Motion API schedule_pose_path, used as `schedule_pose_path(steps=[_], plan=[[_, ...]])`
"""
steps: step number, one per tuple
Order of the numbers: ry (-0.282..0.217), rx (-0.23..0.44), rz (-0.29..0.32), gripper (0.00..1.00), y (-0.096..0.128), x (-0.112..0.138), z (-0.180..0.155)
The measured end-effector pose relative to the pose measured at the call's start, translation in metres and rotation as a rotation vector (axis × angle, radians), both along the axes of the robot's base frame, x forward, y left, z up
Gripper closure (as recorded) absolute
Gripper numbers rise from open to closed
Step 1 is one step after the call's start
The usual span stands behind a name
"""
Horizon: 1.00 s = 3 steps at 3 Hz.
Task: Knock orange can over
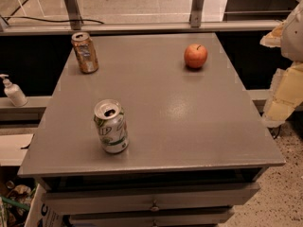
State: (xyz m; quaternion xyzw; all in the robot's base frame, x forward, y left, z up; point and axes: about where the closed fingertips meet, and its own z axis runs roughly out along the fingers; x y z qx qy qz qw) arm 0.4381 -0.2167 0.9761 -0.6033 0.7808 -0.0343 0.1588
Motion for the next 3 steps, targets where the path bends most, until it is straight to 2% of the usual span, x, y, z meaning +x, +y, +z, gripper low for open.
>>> schedule_pose_path(steps=[1,2,3], plan=[[0.0,0.0,0.0,0.0,0.0,0.0,0.0],[-0.025,0.022,0.043,0.0,0.016,0.017,-0.002],[-0.041,0.058,0.073,0.0,0.035,0.048,-0.014]])
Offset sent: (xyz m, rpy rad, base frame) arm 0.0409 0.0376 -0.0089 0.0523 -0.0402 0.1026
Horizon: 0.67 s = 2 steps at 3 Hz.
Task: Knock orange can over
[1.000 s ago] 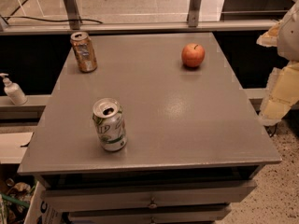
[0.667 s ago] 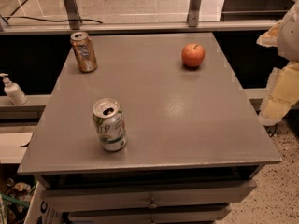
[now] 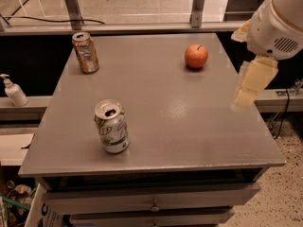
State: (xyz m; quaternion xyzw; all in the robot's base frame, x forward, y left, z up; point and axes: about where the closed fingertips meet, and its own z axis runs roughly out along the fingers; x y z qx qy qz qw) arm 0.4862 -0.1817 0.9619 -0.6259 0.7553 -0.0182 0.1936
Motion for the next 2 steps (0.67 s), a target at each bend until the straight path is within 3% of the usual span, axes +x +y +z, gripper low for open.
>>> schedule_pose_path(steps=[1,2], plan=[[0.017,0.09,-0.001,0.0,0.014,0.032,-0.014],[0.061,0.237,-0.025,0.0,0.029,0.052,-0.031]])
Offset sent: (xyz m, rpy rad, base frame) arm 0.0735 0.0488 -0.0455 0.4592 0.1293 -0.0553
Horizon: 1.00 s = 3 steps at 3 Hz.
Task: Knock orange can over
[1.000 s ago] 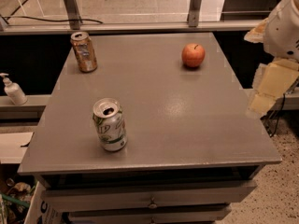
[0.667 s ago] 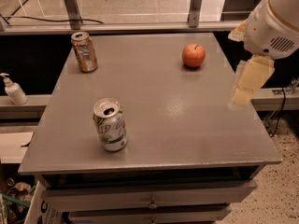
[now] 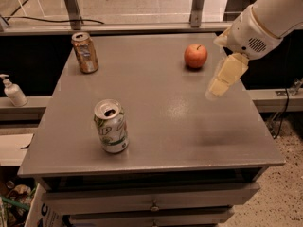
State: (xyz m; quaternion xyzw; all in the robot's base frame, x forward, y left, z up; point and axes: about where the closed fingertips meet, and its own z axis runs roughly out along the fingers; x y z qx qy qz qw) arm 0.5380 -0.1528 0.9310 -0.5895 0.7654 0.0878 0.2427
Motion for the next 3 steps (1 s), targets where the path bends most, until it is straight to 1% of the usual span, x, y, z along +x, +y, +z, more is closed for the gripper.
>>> schedule_pose_path(steps=[1,2,3], plan=[[0.044,0.158,-0.018,0.0,0.016,0.012,-0.017],[0.075,0.303,-0.037,0.0,0.025,0.019,-0.034],[0.1,0.461,-0.038,0.0,0.041,0.018,-0.046]])
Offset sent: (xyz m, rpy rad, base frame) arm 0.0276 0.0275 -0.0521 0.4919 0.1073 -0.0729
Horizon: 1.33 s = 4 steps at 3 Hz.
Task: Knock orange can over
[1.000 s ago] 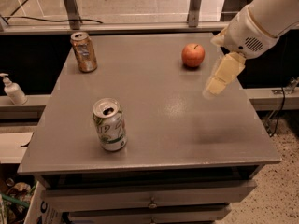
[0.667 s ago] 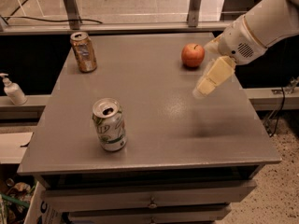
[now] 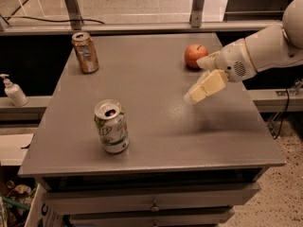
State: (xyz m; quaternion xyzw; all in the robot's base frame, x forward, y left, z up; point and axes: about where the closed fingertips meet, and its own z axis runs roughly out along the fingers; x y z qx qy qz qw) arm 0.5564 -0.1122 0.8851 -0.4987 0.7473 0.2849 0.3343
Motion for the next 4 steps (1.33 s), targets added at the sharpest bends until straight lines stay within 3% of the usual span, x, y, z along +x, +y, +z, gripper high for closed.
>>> schedule_pose_path(steps=[1,2,4], plan=[[0.0,0.007,0.004,0.0,0.002,0.0,0.0],[-0.025,0.088,0.039,0.0,0.039,0.01,0.004],[-0.089,0.241,0.136,0.0,0.144,0.047,0.015]])
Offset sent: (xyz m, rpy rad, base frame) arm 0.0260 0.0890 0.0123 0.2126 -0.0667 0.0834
